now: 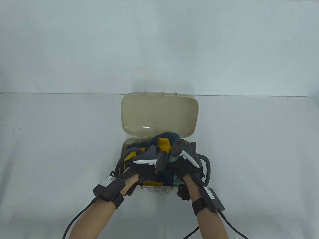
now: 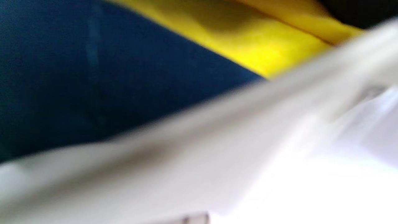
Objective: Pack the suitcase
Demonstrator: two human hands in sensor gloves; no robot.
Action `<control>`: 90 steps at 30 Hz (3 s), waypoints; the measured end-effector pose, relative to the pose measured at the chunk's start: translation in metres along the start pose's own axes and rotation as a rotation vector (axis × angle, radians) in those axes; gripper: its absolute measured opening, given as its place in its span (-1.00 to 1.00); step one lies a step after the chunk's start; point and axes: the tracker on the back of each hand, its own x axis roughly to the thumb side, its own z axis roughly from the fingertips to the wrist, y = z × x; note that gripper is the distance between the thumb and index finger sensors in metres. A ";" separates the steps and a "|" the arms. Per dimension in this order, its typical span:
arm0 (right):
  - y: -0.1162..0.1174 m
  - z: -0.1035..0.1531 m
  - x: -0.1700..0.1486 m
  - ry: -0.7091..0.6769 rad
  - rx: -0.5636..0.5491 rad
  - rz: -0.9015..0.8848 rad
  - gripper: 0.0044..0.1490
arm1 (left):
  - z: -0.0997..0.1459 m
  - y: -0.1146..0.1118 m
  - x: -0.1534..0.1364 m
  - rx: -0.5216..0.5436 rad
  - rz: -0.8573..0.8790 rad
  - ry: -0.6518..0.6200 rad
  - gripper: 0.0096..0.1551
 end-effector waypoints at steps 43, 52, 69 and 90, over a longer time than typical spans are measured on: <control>0.021 0.021 0.020 -0.353 0.034 0.394 0.58 | 0.036 -0.021 -0.059 0.161 0.130 0.094 0.23; -0.023 0.039 0.011 -0.470 0.051 0.188 0.44 | 0.058 -0.007 -0.071 0.162 0.166 0.082 0.21; 0.018 0.013 0.020 -0.399 0.013 0.262 0.55 | 0.044 -0.021 -0.061 0.154 0.104 0.106 0.21; -0.046 0.023 0.000 -0.442 -0.082 -0.083 0.38 | 0.059 0.009 -0.072 0.212 0.339 0.030 0.22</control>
